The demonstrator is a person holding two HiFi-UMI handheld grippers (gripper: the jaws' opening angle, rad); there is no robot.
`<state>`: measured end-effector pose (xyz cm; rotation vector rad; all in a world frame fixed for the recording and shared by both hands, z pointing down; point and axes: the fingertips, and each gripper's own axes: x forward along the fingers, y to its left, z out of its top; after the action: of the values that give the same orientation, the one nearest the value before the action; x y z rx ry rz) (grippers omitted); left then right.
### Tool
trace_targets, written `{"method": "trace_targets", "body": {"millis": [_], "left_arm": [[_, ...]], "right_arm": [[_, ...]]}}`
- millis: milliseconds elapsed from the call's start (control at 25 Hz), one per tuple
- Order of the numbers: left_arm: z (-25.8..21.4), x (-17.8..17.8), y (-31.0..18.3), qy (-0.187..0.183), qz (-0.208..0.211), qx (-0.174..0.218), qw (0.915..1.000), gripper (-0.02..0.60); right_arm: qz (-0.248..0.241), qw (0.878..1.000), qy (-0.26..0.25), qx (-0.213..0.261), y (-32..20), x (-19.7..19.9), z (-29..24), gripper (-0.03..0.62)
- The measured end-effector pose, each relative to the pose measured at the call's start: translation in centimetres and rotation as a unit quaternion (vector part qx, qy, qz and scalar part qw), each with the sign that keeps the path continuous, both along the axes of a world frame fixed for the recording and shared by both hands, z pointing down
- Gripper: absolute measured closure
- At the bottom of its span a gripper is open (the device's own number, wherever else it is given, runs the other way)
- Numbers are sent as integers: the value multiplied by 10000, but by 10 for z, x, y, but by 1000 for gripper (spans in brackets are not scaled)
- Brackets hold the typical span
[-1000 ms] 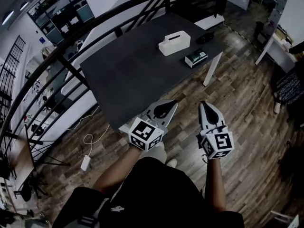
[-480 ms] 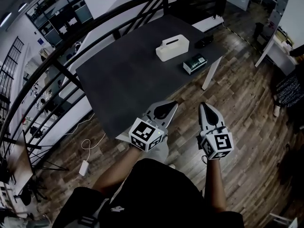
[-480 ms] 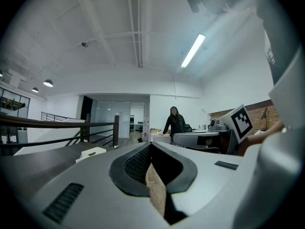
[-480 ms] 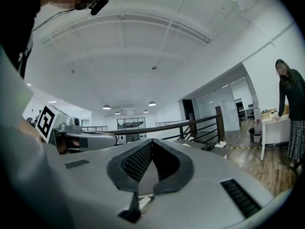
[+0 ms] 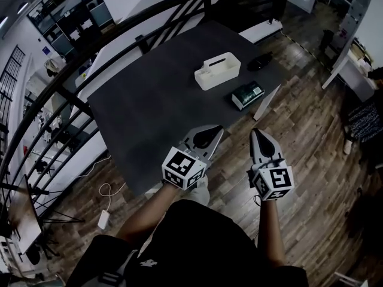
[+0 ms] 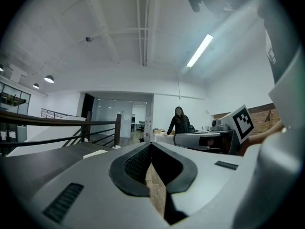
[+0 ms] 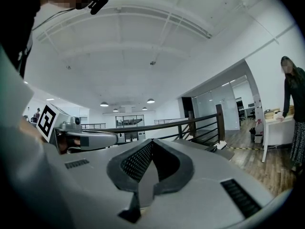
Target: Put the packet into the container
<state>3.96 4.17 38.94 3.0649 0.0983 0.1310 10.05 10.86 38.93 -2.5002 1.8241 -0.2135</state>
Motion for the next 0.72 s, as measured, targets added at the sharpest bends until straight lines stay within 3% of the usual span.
{"method": "trace_targets", "body": {"millis": [320,720], "left_arm": [[3,39,-60,-60,91,23,9999,577],[6,72,-135,42,3,-220,9997,577]], "right_arm": [[-15,9999,29,-107,-67,38,-4,591],[-43,9994,84,-345,-137,71,7,591]]}}
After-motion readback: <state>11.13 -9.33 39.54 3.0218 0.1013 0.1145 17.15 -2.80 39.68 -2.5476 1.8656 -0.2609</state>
